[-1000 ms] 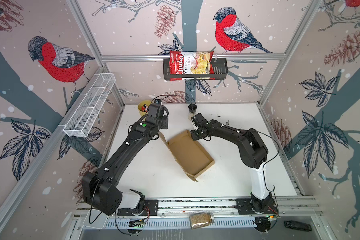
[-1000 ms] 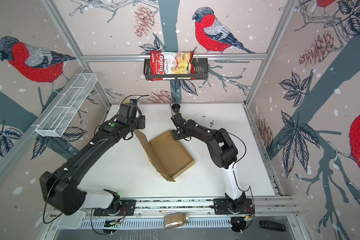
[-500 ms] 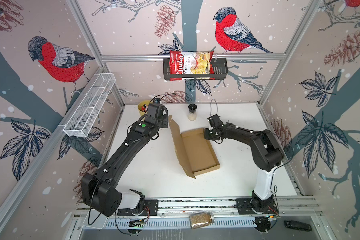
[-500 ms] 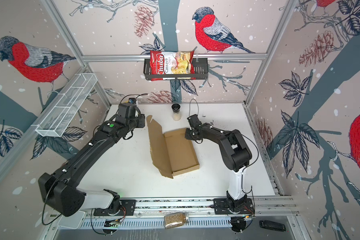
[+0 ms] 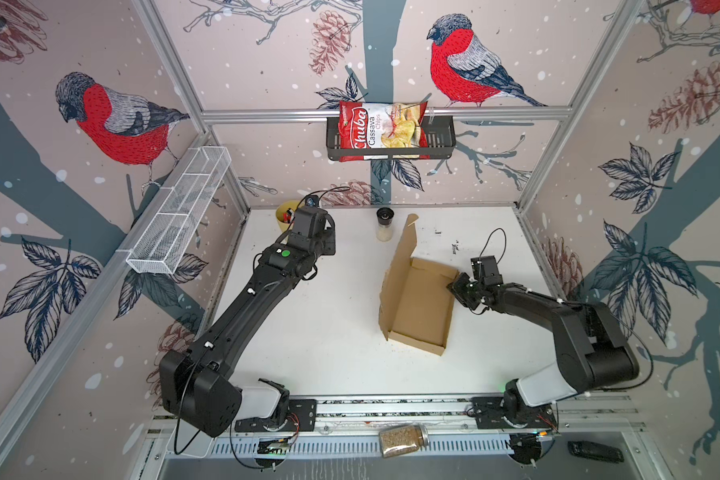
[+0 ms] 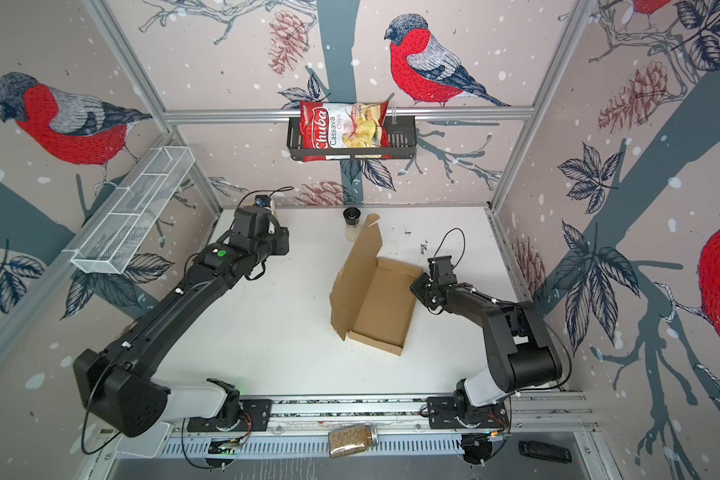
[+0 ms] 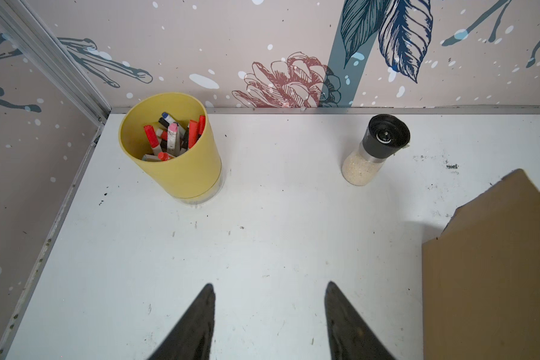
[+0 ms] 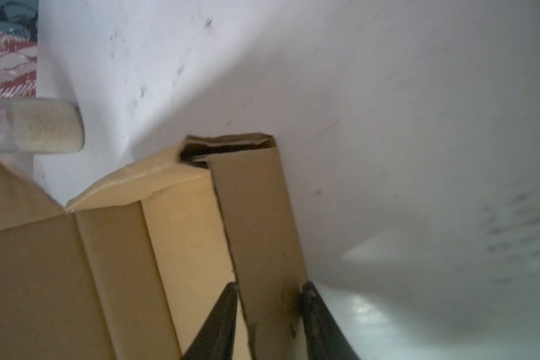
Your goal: Fold the paper box
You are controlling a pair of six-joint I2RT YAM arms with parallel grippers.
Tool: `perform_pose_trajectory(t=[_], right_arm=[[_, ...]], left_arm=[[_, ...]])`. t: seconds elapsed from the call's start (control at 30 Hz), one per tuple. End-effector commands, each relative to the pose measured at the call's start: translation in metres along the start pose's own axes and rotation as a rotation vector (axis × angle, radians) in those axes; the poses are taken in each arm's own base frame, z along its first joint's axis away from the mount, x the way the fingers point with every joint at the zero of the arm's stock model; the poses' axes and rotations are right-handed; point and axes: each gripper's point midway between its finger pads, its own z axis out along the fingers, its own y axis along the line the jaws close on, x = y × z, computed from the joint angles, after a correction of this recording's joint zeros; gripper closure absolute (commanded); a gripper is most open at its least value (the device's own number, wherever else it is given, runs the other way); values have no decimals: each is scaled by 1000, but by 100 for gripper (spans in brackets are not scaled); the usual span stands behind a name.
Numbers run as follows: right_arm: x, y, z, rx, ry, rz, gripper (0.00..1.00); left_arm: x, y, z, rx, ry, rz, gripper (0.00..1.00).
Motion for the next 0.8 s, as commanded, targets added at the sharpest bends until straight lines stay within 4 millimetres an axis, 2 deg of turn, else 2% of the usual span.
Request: perform_pose_trajectory(t=[0.0, 0.07, 0.13, 0.2, 0.27, 0.33, 0.4, 0.47, 0.53, 0.63, 0.77], right_arm=[[36, 25, -5, -30, 64, -96, 57], [64, 25, -7, -14, 114, -167, 54], [77, 14, -9, 35, 136, -232, 53], [74, 1, -12, 104, 106, -313, 52], [61, 0, -18, 156, 54, -404, 51], [38, 15, -29, 191, -34, -509, 49], [21, 47, -39, 126, -109, -611, 45], [15, 83, -42, 26, -136, -745, 41], [17, 114, -38, -46, -107, -893, 40], [14, 131, -16, -8, -45, -1021, 39], [-2, 135, 14, 111, -28, -1150, 37]], left_arm=[[-7, 2, 2, -13, -36, -6, 44], [-6, 3, 2, -18, -38, -11, 44], [-3, 3, 4, -17, -35, -15, 44], [1, 4, 6, -15, -33, -29, 44], [9, 4, 9, -10, -21, -38, 44], [17, 9, 11, -25, -7, -44, 44], [24, 14, 11, -39, 1, -50, 44], [30, 20, 9, -46, -6, -68, 44], [35, 27, 7, -40, -9, -104, 44], [41, 31, 7, -35, -21, -125, 44], [53, 33, 14, -20, -7, -149, 44]])
